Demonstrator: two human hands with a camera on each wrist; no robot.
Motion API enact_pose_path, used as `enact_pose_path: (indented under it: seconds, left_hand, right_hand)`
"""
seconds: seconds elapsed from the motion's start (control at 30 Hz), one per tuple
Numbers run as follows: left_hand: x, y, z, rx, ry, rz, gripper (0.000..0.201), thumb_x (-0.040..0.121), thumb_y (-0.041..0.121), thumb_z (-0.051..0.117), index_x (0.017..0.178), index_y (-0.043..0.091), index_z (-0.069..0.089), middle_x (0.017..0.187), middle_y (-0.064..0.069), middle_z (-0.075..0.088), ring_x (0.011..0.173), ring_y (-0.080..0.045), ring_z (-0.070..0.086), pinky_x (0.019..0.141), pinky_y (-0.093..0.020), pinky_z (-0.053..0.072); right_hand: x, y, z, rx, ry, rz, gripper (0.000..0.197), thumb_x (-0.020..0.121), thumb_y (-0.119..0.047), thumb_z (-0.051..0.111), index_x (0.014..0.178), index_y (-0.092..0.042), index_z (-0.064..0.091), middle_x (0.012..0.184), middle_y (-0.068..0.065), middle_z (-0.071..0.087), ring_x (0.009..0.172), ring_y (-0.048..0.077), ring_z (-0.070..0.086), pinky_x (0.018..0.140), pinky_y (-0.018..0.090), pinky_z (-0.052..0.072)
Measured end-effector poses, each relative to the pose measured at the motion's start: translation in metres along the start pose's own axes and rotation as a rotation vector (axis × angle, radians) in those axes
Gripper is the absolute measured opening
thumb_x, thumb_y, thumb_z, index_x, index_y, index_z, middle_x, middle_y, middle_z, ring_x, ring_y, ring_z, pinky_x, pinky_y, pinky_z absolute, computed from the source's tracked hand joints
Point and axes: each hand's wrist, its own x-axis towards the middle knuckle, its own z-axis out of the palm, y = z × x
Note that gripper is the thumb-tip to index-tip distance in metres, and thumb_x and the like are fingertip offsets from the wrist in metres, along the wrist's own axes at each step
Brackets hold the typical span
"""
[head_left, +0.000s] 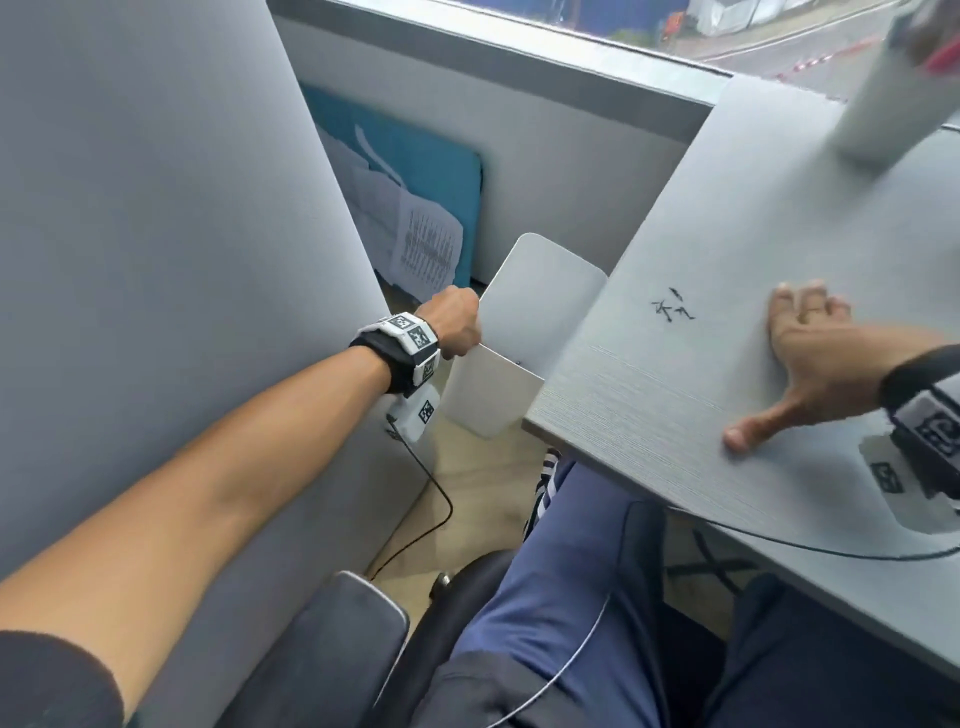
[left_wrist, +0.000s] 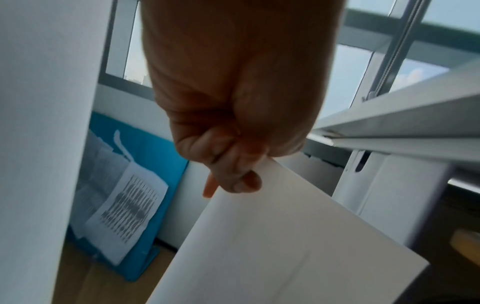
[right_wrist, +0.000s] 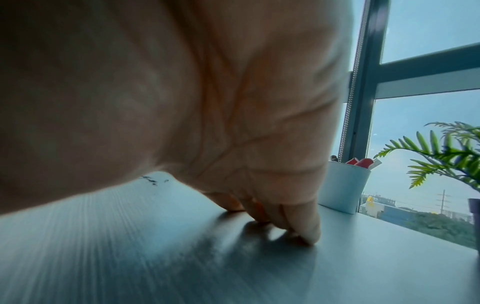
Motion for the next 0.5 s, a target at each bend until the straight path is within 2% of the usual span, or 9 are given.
enact_pose_path:
  seconds: [0.13, 0.23, 0.37, 0.5]
  left_hand:
    - [-0.017, 0.019, -0.022, 0.039, 0.084, 0.043, 0.022, 0.081, -0.001, 0.052, 0.060, 0.003, 0.057, 0.055, -0.011, 0.061, 0.058, -0.030, 0.068, 0.060, -0.039, 0.061]
    - [-0.031, 0.029, -0.030, 0.051, 0.135, 0.065, 0.027, 0.083, -0.001, 0.050, 0.056, 0.003, 0.054, 0.051, -0.011, 0.056, 0.058, -0.032, 0.067, 0.058, -0.038, 0.059]
    - [-0.045, 0.033, -0.036, 0.053, 0.162, 0.077, 0.030, 0.087, 0.003, 0.047, 0.058, 0.000, 0.056, 0.052, -0.013, 0.060, 0.058, -0.032, 0.069, 0.055, -0.035, 0.058]
    - [-0.059, 0.033, -0.039, 0.083, 0.192, 0.088, 0.029, 0.088, 0.005, 0.044, 0.066, -0.004, 0.060, 0.055, -0.016, 0.062, 0.052, -0.032, 0.065, 0.048, -0.027, 0.046]
  right_hand:
    - [-0.004, -0.013, 0.007, 0.017, 0.018, -0.006, 0.179, 0.016, -0.108, 0.032, 0.145, 0.000, -0.030, 0.152, 0.027, -0.032, 0.145, 0.044, -0.018, 0.121, 0.052, 0.003]
    - [-0.007, -0.036, 0.010, 0.049, 0.060, -0.060, 0.172, 0.027, -0.106, 0.035, 0.145, 0.003, -0.029, 0.152, 0.025, -0.033, 0.145, 0.042, -0.021, 0.122, 0.049, -0.001]
    - [-0.011, -0.075, 0.010, 0.060, 0.102, -0.102, 0.159, 0.046, -0.102, 0.038, 0.146, 0.003, -0.027, 0.153, 0.025, -0.033, 0.145, 0.041, -0.022, 0.122, 0.049, -0.001]
    - [-0.011, -0.105, 0.006, 0.108, 0.140, -0.130, 0.150, 0.056, -0.098, 0.041, 0.148, 0.001, -0.024, 0.155, 0.021, -0.030, 0.147, 0.037, -0.021, 0.122, 0.047, -0.002]
